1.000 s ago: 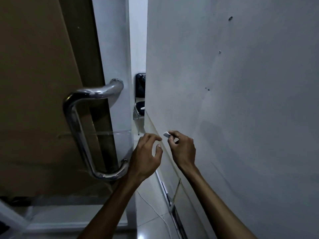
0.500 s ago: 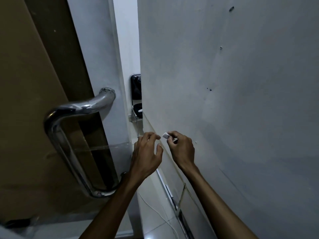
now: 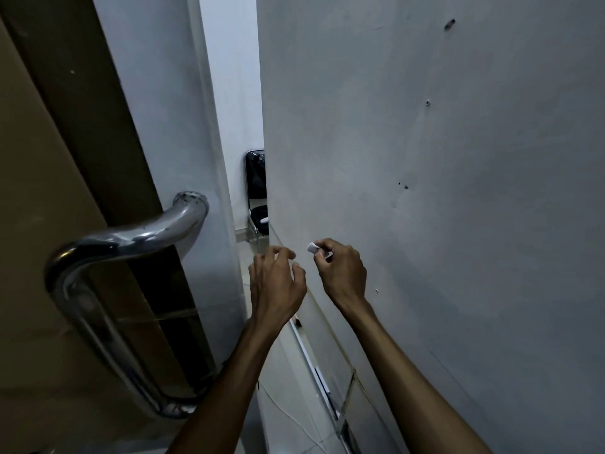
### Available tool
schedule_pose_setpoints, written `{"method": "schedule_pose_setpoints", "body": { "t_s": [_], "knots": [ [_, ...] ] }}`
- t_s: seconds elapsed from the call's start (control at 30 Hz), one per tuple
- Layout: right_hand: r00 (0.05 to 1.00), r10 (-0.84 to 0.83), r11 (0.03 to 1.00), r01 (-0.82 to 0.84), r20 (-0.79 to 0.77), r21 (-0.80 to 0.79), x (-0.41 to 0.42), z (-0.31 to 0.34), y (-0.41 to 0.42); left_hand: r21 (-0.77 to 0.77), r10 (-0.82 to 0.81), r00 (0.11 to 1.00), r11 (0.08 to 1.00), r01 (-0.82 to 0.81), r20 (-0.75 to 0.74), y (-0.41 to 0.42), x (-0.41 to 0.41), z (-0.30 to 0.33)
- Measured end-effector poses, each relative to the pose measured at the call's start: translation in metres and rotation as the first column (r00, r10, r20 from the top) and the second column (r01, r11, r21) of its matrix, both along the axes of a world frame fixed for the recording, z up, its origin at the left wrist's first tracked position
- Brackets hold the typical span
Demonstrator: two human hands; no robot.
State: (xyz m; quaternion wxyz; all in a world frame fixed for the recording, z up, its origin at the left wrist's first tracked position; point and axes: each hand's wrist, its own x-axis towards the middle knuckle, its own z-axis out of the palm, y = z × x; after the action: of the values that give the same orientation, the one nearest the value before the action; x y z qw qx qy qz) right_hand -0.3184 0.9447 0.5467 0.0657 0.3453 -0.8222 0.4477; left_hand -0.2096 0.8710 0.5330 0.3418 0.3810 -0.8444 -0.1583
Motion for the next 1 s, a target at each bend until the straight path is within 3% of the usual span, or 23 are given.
{"method": "schedule_pose_setpoints", "body": {
  "t_s": [0.33,0.53,1.0],
  "knots": [
    [0.997,0.052,0.998,-0.054,-0.056,-0.035,-0.073,-0.002,-0.108,0.089,0.157,0.981,0.985,-0.147,-0.112,-0.087,-0.081,0.009],
    [0.991,0.131,0.989,-0.133,-0.025,-0.061,-0.131,-0.013,-0.211,0.266,0.405,0.902,0.895,-0.357,-0.152,-0.167,-0.139,0.0],
    [0.923,0.357,0.934,-0.356,-0.144,0.033,-0.191,-0.027,-0.371,0.18,0.371,0.917,0.922,-0.344,-0.145,-0.322,-0.178,-0.02]
  ]
}}
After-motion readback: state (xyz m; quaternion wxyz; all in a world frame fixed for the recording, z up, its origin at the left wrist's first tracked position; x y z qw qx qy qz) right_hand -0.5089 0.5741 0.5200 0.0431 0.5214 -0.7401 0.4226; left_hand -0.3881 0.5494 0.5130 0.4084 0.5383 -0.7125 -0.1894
